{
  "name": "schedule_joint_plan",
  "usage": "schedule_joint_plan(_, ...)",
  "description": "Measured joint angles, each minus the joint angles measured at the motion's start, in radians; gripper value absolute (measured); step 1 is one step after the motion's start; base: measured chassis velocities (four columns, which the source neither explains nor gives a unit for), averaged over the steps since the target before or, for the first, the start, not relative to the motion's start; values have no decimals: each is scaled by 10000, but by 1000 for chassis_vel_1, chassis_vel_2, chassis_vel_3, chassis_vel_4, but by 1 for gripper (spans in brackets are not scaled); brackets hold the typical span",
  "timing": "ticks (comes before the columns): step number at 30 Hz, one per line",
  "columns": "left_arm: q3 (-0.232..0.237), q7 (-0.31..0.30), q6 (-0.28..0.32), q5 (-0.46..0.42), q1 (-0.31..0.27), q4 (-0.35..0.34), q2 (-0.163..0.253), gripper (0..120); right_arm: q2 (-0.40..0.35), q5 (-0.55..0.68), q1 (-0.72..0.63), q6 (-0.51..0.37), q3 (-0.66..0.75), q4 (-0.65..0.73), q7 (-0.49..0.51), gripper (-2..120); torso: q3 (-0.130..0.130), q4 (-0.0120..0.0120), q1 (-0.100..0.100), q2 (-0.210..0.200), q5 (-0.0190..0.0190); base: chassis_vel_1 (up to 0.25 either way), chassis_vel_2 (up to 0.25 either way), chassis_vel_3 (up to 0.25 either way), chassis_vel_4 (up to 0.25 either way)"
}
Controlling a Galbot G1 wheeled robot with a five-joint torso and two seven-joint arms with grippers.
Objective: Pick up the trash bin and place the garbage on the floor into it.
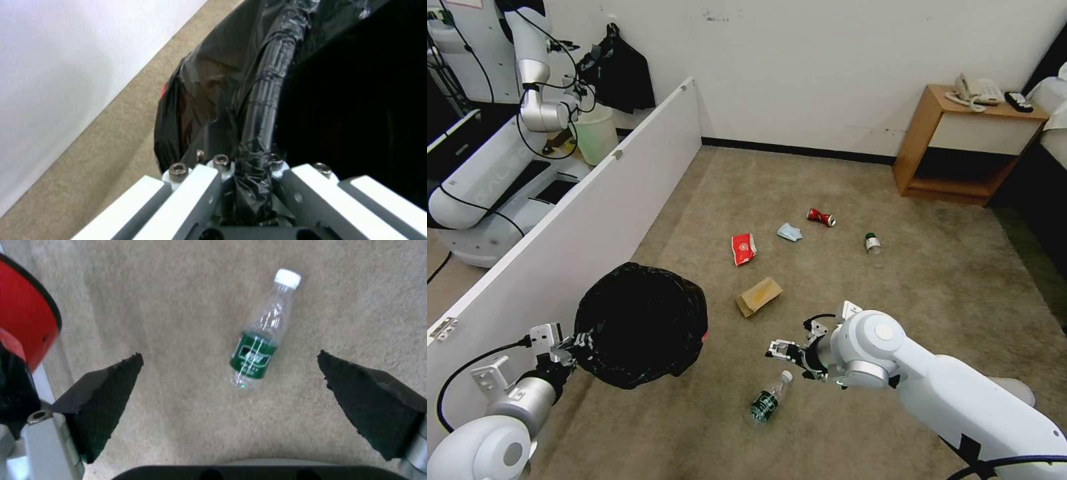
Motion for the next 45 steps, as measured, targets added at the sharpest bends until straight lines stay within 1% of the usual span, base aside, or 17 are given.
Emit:
schedule_joint_plan(4,2,2,-3,-11,-18,79,42,0,31,-115,-152,-58,221,-182,-136,100,0,-1,0,0,0,0,0,0,0)
schedule_joint_plan(13,46,10,-13,-59,-16,243,231,0,643,-602,-158,-192,351,-1086,-419,100,0,2,0,0,-1,0,0,0,0)
schedule_joint_plan(16,35,12,-14,-76,-11,267,264,0,725,-711,-232,-210,342,-1180,-458,100,1,1,0,0,-1,0,0,0,0)
schedule_joint_plan(19,-31,13,-14,-157,29,329,395,0,958,-1197,-712,-258,415,-1464,-663,100,0,1,0,0,-1,0,0,0,0)
schedule_joint_plan(27,-15,17,-14,-247,-13,470,593,0,1284,-1664,-1222,-278,569,-1757,-804,100,0,0,0,0,0,0,0,0,0)
schedule_joint_plan(35,90,42,-24,-275,-106,580,654,0,1572,-1407,-907,-93,352,-1872,-465,100,1,0,0,0,-1,0,0,0,0)
schedule_joint_plan(38,87,71,-30,-320,-127,626,691,0,1760,-1316,-722,3,200,-1987,-312,100,0,0,0,0,-2,0,0,0,0)
schedule_joint_plan(40,39,139,-47,-362,-140,697,726,0,2059,-1311,-456,120,20,-2233,-256,100,0,1,0,0,-1,0,0,0,0)
schedule_joint_plan(41,39,139,-47,-362,-140,697,726,0,2059,-1311,-456,120,20,-2233,-256,100,0,1,0,0,-1,0,0,0,0)
schedule_joint_plan(43,-3,190,-70,-394,-140,762,740,0,2315,-1327,-296,204,-61,-2428,-217,100,0,1,0,0,0,0,0,0,0)
schedule_joint_plan(45,-15,208,-76,-401,-140,790,743,0,2373,-1346,-249,226,-102,-2487,-201,100,1,2,0,0,0,0,0,0,0)
